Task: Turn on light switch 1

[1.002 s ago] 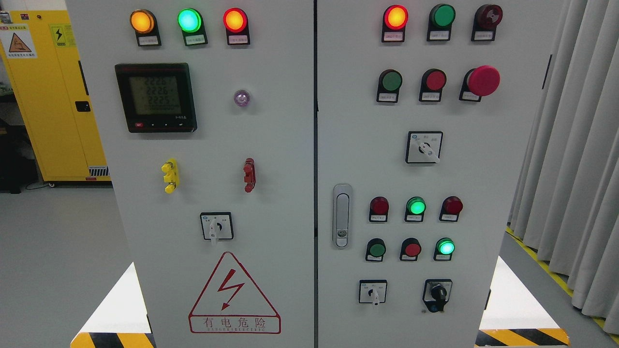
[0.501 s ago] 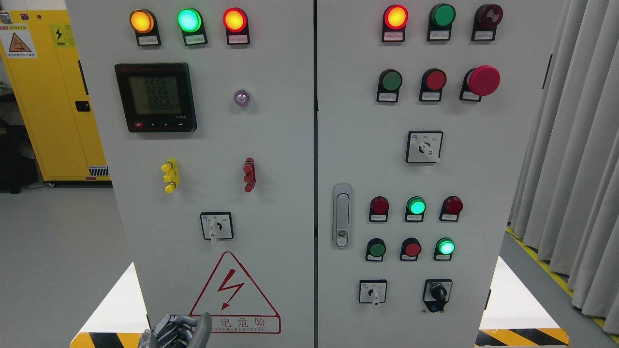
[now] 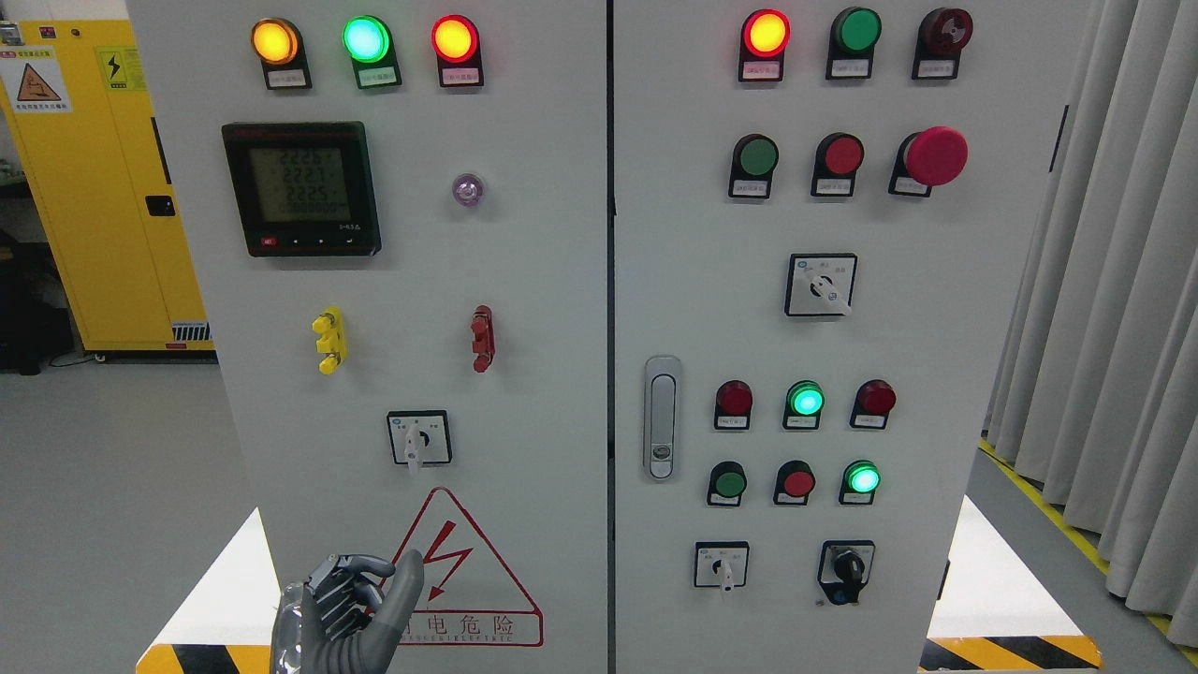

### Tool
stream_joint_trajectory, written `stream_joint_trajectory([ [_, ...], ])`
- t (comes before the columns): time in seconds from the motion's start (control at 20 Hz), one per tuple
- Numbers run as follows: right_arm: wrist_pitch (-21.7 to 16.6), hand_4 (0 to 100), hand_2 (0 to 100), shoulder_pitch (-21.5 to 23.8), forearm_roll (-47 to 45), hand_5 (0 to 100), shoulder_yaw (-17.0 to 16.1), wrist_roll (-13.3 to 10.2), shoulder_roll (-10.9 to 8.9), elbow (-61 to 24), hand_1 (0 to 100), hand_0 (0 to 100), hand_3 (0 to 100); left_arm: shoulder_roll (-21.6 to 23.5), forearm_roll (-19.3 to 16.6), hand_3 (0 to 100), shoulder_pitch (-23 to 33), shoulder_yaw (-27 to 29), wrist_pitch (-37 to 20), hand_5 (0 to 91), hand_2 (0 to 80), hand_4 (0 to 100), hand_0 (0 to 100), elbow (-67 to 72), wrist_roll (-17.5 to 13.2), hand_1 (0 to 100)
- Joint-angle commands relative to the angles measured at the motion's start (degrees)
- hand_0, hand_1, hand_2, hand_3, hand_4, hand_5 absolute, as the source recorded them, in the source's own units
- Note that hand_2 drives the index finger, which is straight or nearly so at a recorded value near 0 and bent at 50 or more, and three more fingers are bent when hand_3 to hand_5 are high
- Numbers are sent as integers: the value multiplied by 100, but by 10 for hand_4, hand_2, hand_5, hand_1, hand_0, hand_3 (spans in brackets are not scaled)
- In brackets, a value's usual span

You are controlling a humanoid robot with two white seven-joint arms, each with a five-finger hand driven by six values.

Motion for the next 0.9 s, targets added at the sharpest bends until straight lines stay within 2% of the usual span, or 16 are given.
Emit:
stream_joint_trajectory([
  [0.0, -4, 0, 40, 0, 0, 0, 0, 5, 0, 0, 500, 0, 0, -205, -206, 925, -223, 12, 138, 809, 603, 804, 144, -39, 4, 705],
  [0.45, -4, 0, 40, 0, 0, 0, 0, 5, 0, 0, 500, 0, 0, -249, -206, 931, -566, 47, 490, 810, 605, 804, 130, 40, 110, 697],
  [0.85, -4, 0, 40, 0, 0, 0, 0, 5, 0, 0, 500, 0, 0, -257, -206, 934, -707, 73, 560, 813, 598, 804, 120, 137, 197, 678],
])
